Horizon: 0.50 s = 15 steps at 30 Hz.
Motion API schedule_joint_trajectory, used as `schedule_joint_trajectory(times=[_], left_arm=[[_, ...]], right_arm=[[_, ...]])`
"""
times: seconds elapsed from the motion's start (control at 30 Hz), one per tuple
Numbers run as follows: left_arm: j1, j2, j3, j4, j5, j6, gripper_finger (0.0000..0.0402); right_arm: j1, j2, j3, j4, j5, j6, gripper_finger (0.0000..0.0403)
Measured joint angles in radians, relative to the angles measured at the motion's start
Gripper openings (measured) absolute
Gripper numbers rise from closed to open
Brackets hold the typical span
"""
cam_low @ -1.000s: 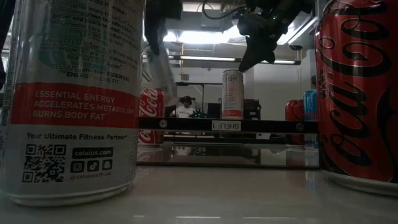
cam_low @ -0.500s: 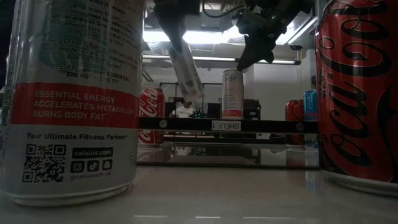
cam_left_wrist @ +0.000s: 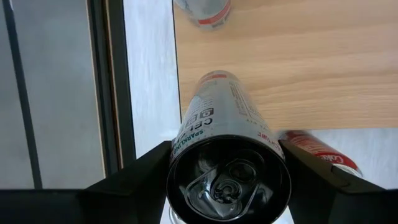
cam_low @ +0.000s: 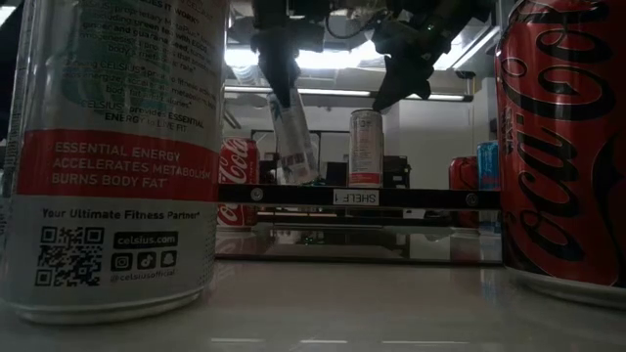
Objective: Place canned beverage on shelf
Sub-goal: Put the white pink soda can on the shelf aligned with the other white pink soda can
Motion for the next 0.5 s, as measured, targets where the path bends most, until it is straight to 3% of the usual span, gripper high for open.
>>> schedule_joint_trajectory(times=[0.5], left_arm=[[0.015,0.035,0.0,-0.021,0.003,0.018,0.0241]], right_arm=[[0.0,0.0,0.0,-0.002,0.0,0.0,0.0001]])
